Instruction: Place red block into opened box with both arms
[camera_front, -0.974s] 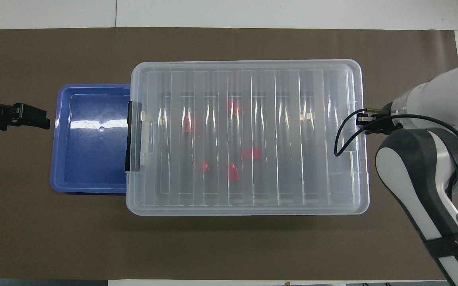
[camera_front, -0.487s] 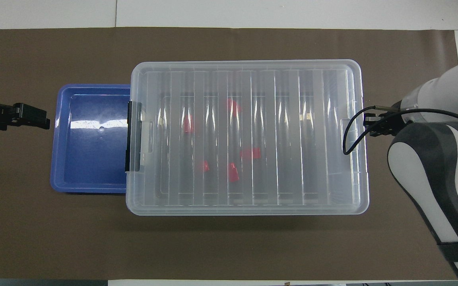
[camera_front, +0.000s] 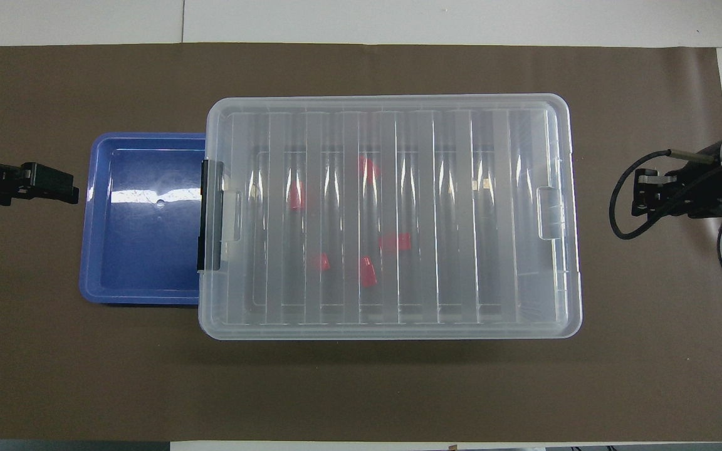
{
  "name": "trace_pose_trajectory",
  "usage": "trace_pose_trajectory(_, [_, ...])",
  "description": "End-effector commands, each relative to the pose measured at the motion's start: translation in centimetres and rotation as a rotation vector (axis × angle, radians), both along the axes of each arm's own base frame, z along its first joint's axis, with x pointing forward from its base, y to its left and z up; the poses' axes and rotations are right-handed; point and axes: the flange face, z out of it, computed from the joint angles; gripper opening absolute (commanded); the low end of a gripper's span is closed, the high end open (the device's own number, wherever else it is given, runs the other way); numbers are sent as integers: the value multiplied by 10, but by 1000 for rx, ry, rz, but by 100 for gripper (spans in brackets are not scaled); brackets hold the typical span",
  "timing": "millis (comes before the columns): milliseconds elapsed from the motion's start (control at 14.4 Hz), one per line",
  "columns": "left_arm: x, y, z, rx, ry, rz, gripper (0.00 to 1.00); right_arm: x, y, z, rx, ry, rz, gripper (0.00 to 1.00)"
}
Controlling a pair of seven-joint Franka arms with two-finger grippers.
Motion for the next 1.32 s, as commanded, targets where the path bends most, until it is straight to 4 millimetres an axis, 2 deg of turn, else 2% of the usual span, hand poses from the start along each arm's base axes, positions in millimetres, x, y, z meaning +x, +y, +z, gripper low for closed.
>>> trace_pose_trajectory(0, [-4,3,1,-19,6,-4,100,-7,-11,13,14,-1,-18,100])
trace_pose_trajectory(487, [-4,3,1,-19,6,-4,100,-2,-42,11,19,-38,33,100])
trace_pose_trajectory(696, [-4,3,1,-19,6,-4,100,1,-45,7,17,-61,37,100])
trace_pose_trajectory(835, [-4,3,1,-19,6,-4,100,-1,-73,4,22,-66,111,100])
trace_pose_trajectory(974, [-4,3,1,-21,6,-4,100,-4,-85,7,25,-56,117,100])
trace_pose_trajectory(1253, [-4,3,1,-21,5,-4,100,-5,-86,14,17,-46,168,100])
